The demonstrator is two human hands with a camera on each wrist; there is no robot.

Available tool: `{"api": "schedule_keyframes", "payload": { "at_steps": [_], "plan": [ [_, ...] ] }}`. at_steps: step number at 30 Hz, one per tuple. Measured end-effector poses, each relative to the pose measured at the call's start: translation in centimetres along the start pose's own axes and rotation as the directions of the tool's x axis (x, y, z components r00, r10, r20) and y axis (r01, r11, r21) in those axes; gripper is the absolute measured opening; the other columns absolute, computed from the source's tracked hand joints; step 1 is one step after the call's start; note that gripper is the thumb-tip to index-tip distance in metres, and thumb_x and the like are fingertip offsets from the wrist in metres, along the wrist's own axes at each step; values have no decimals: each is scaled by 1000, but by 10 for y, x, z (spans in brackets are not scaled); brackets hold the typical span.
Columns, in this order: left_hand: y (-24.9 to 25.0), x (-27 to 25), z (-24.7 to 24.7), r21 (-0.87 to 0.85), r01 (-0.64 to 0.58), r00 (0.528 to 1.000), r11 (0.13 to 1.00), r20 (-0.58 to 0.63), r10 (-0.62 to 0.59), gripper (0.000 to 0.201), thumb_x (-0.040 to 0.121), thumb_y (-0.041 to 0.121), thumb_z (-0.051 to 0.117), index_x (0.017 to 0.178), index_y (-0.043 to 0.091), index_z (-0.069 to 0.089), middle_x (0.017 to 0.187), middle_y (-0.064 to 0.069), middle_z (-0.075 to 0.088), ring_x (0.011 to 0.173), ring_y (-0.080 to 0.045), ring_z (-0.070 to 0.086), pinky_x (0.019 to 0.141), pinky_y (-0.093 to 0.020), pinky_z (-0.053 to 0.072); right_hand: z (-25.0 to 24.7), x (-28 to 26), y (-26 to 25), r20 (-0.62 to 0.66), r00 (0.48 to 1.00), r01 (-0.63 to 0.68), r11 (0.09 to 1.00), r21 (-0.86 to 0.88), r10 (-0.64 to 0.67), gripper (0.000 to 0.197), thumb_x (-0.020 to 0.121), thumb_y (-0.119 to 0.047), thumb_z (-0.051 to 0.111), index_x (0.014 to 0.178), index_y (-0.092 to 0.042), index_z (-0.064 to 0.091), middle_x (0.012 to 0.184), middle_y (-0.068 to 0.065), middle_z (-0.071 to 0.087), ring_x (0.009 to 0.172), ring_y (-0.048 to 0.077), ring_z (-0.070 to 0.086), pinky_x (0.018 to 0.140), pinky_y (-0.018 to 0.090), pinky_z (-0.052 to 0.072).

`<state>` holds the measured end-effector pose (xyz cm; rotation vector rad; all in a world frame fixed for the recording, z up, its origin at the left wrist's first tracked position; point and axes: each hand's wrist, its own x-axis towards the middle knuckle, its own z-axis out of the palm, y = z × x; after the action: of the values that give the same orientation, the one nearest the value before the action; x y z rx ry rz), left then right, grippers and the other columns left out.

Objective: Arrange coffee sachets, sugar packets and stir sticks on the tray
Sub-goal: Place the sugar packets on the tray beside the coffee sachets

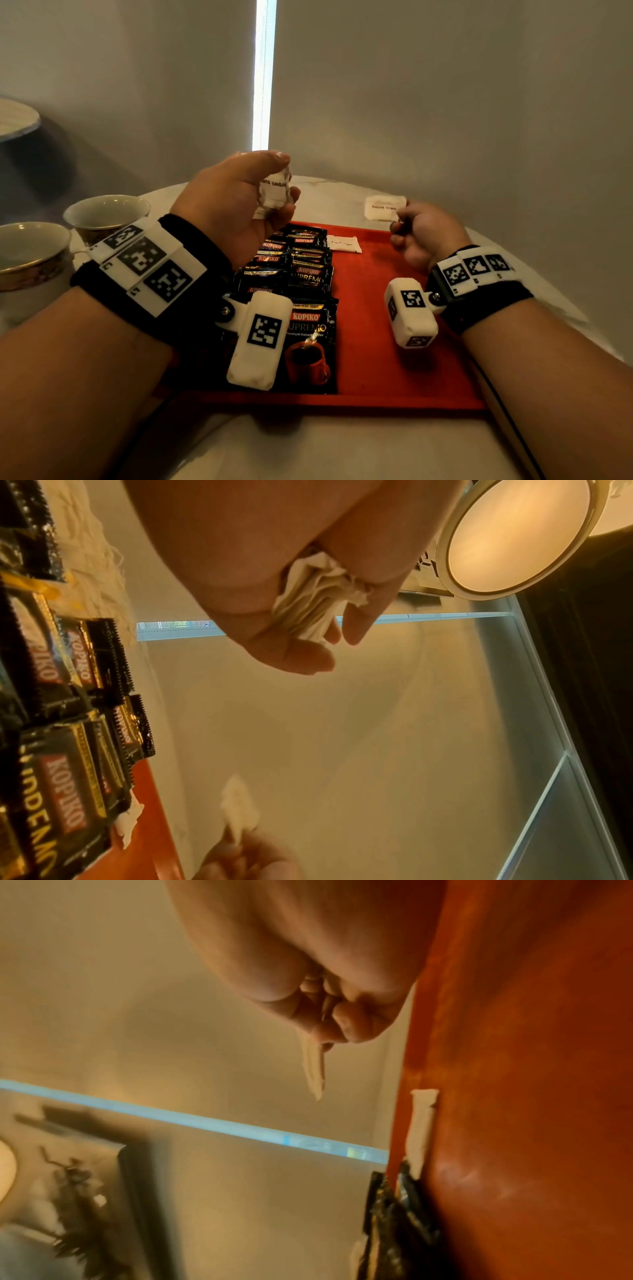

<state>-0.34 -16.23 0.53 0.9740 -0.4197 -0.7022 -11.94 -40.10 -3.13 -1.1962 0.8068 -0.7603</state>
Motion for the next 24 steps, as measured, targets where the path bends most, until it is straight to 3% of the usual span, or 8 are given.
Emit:
{"api": "schedule_keyframes", "payload": {
  "at_steps": [3, 5, 11, 14, 18, 24],
  "plan": [
    [1, 0, -1, -1, 6, 1000, 1000, 7, -6, 30, 91, 22, 68, 115, 9, 55, 96, -7, 59, 64, -14, 66, 49, -20, 50, -10, 12, 12, -37, 996, -84, 996, -24, 84, 23, 97, 1, 38, 102, -9, 59, 87, 10, 57, 54, 9, 45, 37, 20, 32],
    [1, 1, -2, 0, 15, 1000, 1000, 8, -15, 31, 91, 23, 68, 116, 9, 55, 97, -8, 58, 65, -13, 66, 50, -20, 50, -13, 14, 15, -24, 990, -138, 990, -34, 137, 23, 97, 1, 36, 102, -8, 56, 82, 8, 55, 53, 9, 42, 38, 20, 31],
    [1, 0, 1, -4, 16, 1000, 1000, 9, -16, 26, 92, 22, 66, 113, 9, 56, 96, -7, 57, 64, -13, 65, 50, -20, 49, -16, 13, 18, 7, 972, -235, 966, -105, 237, 32, 102, 1, 30, 107, -7, 61, 92, 10, 62, 58, 8, 43, 45, 19, 34],
    [1, 0, 1, -6, 15, 1000, 1000, 6, -14, 27, 92, 22, 67, 113, 10, 56, 98, -7, 57, 64, -13, 65, 50, -20, 49, -16, 9, 16, 21, 969, -239, 961, -141, 245, 35, 102, 3, 28, 108, -4, 61, 95, 13, 64, 61, 8, 44, 53, 19, 34],
    [2, -2, 1, 1, 12, 1000, 1000, 7, -12, 20, 92, 22, 66, 106, 10, 58, 95, -6, 57, 65, -13, 64, 51, -20, 50, -15, 11, 19, -27, 975, -220, 958, -183, 219, 33, 101, 1, 36, 126, -3, 58, 113, 16, 69, 57, 9, 56, 42, 19, 41],
    [3, -3, 1, 14, 21, 1000, 1000, 5, -21, 17, 93, 24, 65, 103, 10, 59, 94, -6, 57, 69, -13, 63, 51, -19, 50, -13, 8, 19, -65, 985, -172, 952, -254, 161, 19, 100, -10, 50, 110, 0, 62, 106, 17, 73, 59, 13, 57, 40, 22, 44]
  ]
}}
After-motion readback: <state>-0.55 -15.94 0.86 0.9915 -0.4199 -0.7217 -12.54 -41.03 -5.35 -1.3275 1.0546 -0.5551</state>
